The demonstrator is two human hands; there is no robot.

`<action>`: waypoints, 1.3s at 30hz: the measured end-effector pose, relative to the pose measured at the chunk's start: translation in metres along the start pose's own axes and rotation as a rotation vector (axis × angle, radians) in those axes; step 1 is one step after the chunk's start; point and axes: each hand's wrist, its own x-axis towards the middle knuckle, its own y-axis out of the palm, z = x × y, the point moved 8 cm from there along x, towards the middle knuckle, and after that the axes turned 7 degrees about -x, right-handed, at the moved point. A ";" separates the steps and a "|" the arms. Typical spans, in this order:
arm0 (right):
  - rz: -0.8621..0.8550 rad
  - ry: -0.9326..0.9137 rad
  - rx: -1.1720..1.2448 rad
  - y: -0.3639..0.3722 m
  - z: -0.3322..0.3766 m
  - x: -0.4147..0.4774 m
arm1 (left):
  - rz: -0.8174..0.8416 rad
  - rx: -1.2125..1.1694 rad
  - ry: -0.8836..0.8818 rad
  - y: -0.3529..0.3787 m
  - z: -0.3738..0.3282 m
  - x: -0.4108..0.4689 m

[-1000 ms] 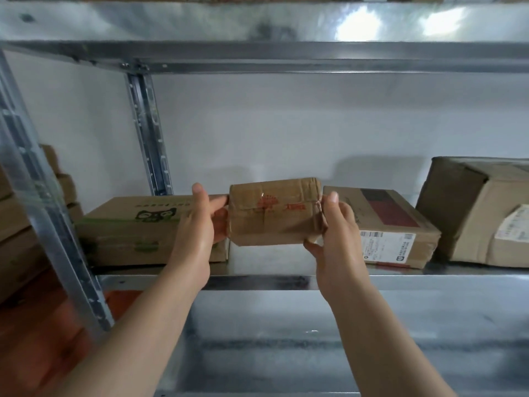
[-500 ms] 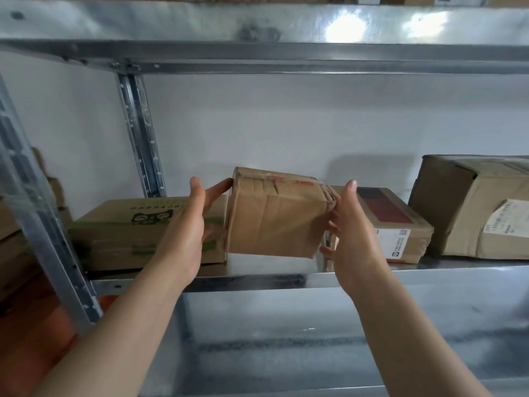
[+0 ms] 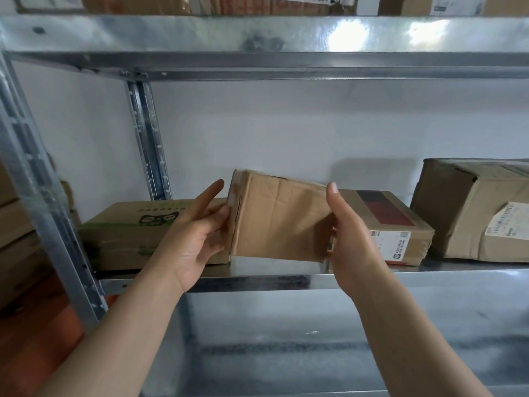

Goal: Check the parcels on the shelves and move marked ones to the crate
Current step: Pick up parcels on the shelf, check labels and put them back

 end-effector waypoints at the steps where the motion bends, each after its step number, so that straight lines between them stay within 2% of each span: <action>1: 0.000 0.003 0.003 0.000 0.000 0.000 | 0.004 -0.018 -0.008 0.000 0.001 0.000; 6: 0.009 -0.016 0.038 -0.001 -0.001 -0.001 | 0.137 -0.140 -0.170 0.016 0.016 -0.002; 10: -0.003 -0.014 0.055 -0.003 0.002 -0.004 | 0.192 -0.190 -0.193 0.030 0.022 -0.007; 15: -0.070 -0.092 0.022 -0.004 0.011 -0.009 | 0.146 -0.200 -0.142 0.032 0.025 -0.008; 20: -0.014 -0.193 -0.064 0.011 0.015 -0.016 | 0.059 -0.171 -0.083 0.027 0.021 -0.008; 24: 0.066 -0.228 -0.103 0.020 0.019 -0.022 | 0.003 -0.084 -0.032 0.027 0.013 -0.011; 29: 0.147 -0.281 -0.174 0.034 0.017 -0.026 | 0.017 0.049 0.037 0.038 0.005 -0.018; 34: 0.222 -0.291 -0.009 0.036 0.022 -0.027 | 0.036 0.176 0.104 0.048 0.000 -0.024; 39: 0.234 -0.247 0.091 0.029 0.022 -0.024 | 0.144 0.300 0.054 0.051 0.007 -0.026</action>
